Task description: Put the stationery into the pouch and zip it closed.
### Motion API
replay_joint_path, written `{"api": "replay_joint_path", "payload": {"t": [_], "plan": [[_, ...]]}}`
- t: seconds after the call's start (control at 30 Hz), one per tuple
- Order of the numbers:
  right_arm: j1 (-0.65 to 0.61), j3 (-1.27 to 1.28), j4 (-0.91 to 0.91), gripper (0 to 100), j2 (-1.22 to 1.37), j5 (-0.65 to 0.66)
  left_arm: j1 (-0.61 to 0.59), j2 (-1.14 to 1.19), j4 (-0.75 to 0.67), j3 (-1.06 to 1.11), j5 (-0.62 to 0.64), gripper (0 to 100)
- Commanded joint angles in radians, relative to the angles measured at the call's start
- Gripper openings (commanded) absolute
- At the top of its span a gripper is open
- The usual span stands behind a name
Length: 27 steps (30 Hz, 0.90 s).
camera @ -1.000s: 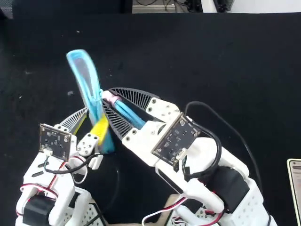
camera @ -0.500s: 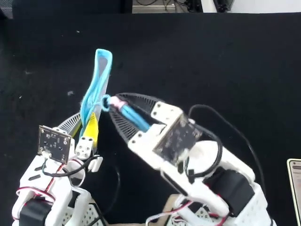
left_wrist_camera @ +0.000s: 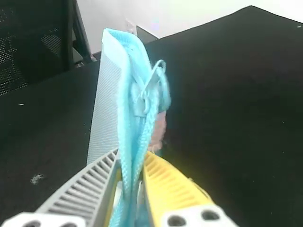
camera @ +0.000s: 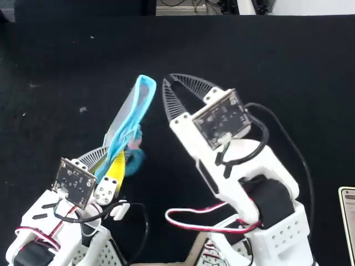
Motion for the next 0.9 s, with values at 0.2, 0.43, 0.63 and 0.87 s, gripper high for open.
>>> {"api": "replay_joint_path", "payload": {"t": [0.2,0.43,0.63,0.87], "plan": [[-0.199,0.028,0.364,12.8,-0.125,-0.203,0.012,-0.002,-0.002,-0.048,-0.012,3],[-0.338,0.298,0.157,19.5,-0.266,-0.233,0.012,-0.002,-0.002,-0.048,-0.012,3],[-0.377,0.512,-0.061,18.6,-0.335,-0.233,0.012,-0.002,0.0,-0.048,-0.012,3],[-0.374,0.529,-0.106,18.5,-0.398,-0.229,0.013,-0.002,0.0,-0.048,-0.012,3]]}}
